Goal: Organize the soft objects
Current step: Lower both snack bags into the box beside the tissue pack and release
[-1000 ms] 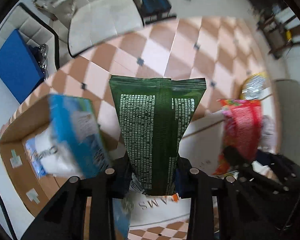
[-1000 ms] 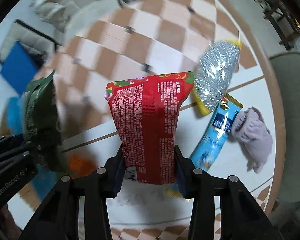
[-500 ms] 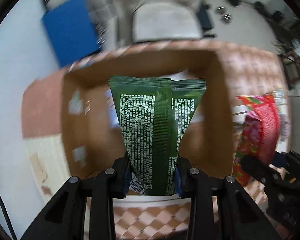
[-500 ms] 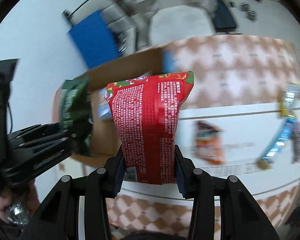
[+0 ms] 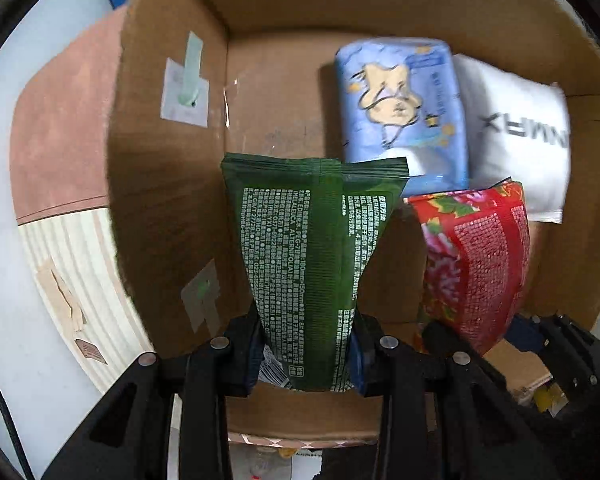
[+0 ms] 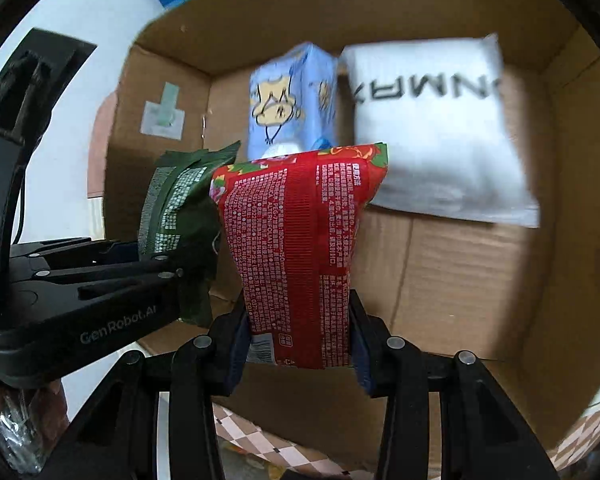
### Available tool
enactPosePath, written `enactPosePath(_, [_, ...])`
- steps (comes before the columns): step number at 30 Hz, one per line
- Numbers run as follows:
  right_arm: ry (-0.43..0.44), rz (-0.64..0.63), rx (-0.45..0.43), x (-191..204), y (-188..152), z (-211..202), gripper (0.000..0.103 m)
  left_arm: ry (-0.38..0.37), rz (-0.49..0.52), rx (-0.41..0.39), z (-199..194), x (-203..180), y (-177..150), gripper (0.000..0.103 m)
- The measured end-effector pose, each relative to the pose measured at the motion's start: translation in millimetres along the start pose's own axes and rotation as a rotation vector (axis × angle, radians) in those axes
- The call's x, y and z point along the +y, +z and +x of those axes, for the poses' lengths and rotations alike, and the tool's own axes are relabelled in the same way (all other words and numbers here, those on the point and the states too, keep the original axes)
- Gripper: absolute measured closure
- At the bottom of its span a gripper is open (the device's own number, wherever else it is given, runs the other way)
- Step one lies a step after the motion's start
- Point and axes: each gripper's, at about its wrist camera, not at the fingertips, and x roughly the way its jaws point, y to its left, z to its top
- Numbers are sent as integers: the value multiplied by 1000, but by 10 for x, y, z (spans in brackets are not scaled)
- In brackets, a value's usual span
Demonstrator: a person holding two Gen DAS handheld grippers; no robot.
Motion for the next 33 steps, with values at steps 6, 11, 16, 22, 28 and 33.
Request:
enactPosePath(6, [16,-4,55,87,50,213,54,-52,0,42,145,52,38,60])
enactPosePath(11, [7,-10,54,82,90,164,27,-52,10,17,72,27,-38,52])
enactPosePath(16, [-34,-12,42,55,30,-2,27,-53,12,-23,-72,55,-175,49])
enactPosePath(22, [-124,-33,-47,-89,-132,-397,27,-43,-20,-142,-332,13,-484,48])
enactPosePath(28, [-220,-73,-129,-149,-411,-703,27,-44,-59,-291,-616,-161,-972,48])
enactPosePath(33, [-284,-112,-197,-165,-677,-909,27,-15,-101,-434,-876,-232,-1254,48])
